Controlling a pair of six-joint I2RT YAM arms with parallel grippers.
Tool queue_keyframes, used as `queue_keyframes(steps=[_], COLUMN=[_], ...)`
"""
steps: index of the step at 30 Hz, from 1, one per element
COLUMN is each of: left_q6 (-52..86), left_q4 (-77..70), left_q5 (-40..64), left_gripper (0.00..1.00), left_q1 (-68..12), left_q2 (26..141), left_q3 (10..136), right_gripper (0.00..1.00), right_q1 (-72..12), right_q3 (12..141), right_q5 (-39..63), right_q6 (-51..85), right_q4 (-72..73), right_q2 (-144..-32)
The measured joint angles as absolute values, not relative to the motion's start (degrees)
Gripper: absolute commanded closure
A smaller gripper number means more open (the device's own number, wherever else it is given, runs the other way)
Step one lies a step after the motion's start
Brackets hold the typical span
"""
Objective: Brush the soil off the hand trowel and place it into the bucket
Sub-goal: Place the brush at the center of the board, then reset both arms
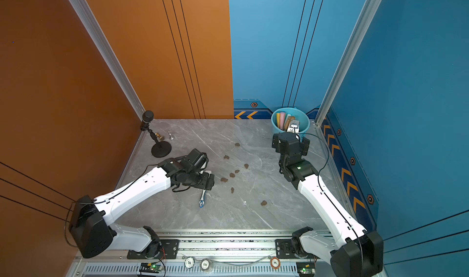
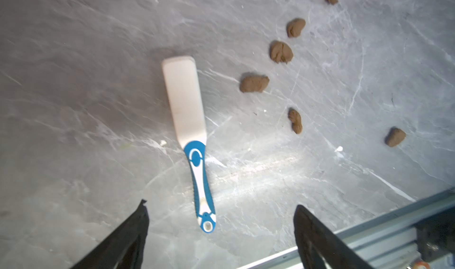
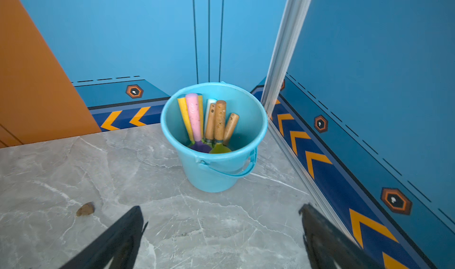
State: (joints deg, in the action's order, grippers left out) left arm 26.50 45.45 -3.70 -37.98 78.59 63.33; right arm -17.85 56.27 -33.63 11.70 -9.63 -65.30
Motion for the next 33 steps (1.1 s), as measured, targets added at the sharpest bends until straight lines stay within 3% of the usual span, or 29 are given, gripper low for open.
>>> queue_keyframes(steps=[6, 11, 19, 26, 33], left_q6=[21.3, 15.6, 6.9, 4.6, 1.4], left_q4=[35.6, 17.3, -16.9, -29.0, -35.1], left_q5=[-10.4, -18.4, -25.2, -22.0, -19.5], left_gripper=[0.02, 0.02, 0.02, 0.02, 0.02], left_q1=[-26.5, -15.7, -2.3, -0.9, -5.2], left_q2=[72.8, 67.9, 76.8, 78.7, 76.6], left_q3=[63.0, 52.9, 31.4, 30.5, 25.1], right_gripper=[0.01, 0.01, 0.01, 0.0, 0.01], right_q1=[-11.6, -10.5, -4.9, -1.7, -1.1], right_q3=[52.9, 45.1, 37.7, 37.2, 36.4], right_q5=[-33.3, -32.9, -28.4, -27.1, -27.7], right_q6=[17.6, 19.0, 18.0, 18.1, 19.1], right_q4=[-13.7, -13.3, -9.6, -5.1, -3.4], right_q2=[-67.9, -68.4, -70.1, -70.6, -74.2])
